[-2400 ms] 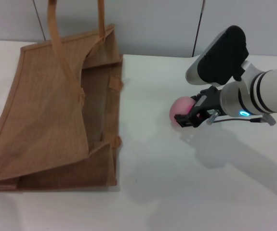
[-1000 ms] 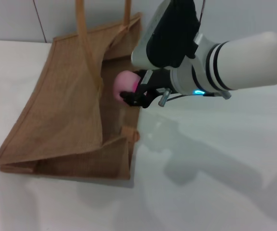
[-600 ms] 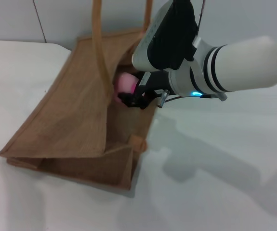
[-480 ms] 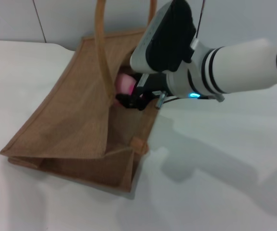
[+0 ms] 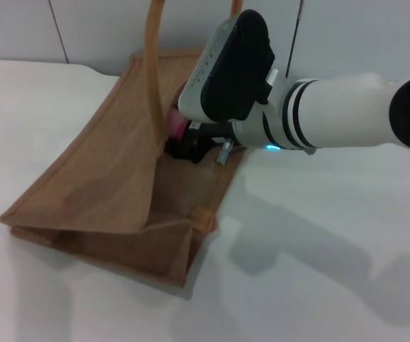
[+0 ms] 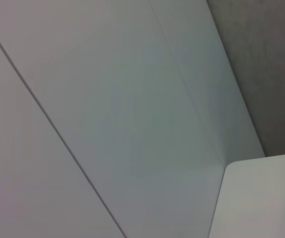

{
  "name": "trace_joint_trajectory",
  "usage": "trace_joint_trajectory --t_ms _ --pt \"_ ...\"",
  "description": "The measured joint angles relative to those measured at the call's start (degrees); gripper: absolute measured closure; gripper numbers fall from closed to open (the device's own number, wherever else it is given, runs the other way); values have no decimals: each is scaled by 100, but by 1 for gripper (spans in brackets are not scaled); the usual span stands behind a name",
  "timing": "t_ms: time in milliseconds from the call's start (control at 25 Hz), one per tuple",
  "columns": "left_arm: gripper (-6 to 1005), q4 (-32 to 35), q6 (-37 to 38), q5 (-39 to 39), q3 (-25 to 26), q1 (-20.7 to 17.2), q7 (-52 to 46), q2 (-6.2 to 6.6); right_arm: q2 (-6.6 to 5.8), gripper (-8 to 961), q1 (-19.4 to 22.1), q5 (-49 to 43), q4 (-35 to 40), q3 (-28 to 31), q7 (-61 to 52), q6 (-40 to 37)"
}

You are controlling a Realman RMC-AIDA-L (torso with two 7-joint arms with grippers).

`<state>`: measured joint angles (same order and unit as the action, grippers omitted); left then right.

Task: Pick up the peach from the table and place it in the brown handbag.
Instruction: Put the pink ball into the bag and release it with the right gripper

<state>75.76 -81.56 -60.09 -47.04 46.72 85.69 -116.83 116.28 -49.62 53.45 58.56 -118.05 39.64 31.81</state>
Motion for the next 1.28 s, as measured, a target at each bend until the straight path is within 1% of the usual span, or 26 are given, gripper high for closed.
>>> trace_joint_trajectory --t_ms 240,480,600,920,1200,1280 --pt "924 0 0 -114 -20 22 0 1 3 415 -119 0 -240 -111 1 -242" --pt "929 1 23 -196 -158 21 -10 3 16 418 -146 -1 -404 -427 7 -668" --pt "931 18 32 -211 -167 16 -10 2 17 419 -154 -2 -464 -442 7 -711" --pt "933 61 57 -296 -429 -18 -61 -9 18 418 -213 -1 -695 -539 8 -924" --pt "934 62 157 -372 -437 -43 -84 -11 22 421 -253 -2 -780 -603 6 -1023" --pt "935 61 196 -372 -440 -48 -89 -11 24 395 -253 -2 -782 -607 -1 -1076"
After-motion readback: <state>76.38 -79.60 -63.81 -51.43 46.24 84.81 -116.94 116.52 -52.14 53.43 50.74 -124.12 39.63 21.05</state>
